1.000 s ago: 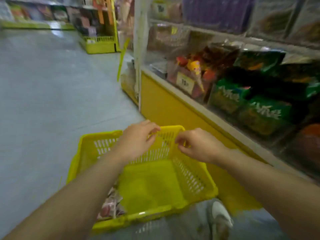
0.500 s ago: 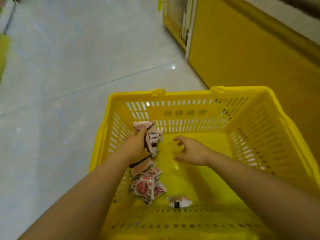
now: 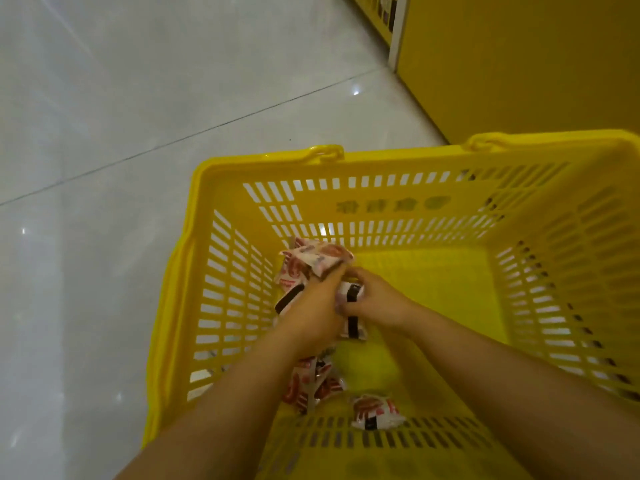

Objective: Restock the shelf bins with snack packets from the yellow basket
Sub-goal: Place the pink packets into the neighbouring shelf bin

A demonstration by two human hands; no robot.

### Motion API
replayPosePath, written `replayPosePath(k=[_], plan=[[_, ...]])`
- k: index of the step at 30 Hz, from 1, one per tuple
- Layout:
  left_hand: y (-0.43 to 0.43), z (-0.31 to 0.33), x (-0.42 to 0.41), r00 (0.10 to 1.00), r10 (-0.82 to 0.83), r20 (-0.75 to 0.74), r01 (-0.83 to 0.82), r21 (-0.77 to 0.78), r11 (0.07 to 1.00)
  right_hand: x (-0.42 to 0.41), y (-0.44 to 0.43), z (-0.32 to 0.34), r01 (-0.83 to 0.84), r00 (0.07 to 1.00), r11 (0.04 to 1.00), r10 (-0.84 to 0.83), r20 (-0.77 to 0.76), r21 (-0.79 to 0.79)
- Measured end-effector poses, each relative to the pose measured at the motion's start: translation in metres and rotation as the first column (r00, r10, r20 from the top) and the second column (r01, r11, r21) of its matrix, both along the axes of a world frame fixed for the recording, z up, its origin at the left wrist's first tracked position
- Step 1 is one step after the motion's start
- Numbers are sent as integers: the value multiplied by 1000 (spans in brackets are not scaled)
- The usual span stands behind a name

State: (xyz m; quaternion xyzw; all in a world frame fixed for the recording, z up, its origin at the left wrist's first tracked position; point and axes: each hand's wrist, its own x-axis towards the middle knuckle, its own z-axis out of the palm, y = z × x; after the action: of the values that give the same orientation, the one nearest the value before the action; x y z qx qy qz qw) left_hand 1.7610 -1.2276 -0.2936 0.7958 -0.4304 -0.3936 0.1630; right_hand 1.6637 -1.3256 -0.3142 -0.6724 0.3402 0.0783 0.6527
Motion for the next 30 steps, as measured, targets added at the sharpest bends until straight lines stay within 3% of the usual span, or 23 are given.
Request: replayPosePath(k=[3,6,9,12,14,16,19,22,25,30], plan=[[-10,1,-18,993,-12,-117,2,-84,996,-31,-25,6,-37,993,997,30,-118,-64],[-20,3,-19,997,6,-81,-15,-112,994,-61,-50,14,28,971,907,-125,-204,-419],[-15,7,-4,989,-93,116,91,27,995,-79,-60,18,22,979,653,-166,-115,-757],[-4,8,8,893,-346,289,270,272,924,-88,-60,16,-150,986,551,26,-162,-821],[3,6,10,808,-462,365,320,387,865,-93,-59,13,-353,935,552,218,-278,-755],[10,1,10,766,-498,406,336,407,849,-97,-60,10,-444,896,588,321,-309,-677],[12,-3,8,750,-500,433,356,373,857,-102,-65,9,-280,959,713,181,-218,-643],[8,1,10,833,-392,390,316,247,916,-101,-69,3,-202,968,759,57,-246,-619],[0,8,9,949,-229,218,215,87,973,-84,-65,-2,-168,943,845,-13,-334,-508],[-2,10,7,983,-180,32,177,73,981,-56,-51,-9,-91,912,904,-93,-400,-418]])
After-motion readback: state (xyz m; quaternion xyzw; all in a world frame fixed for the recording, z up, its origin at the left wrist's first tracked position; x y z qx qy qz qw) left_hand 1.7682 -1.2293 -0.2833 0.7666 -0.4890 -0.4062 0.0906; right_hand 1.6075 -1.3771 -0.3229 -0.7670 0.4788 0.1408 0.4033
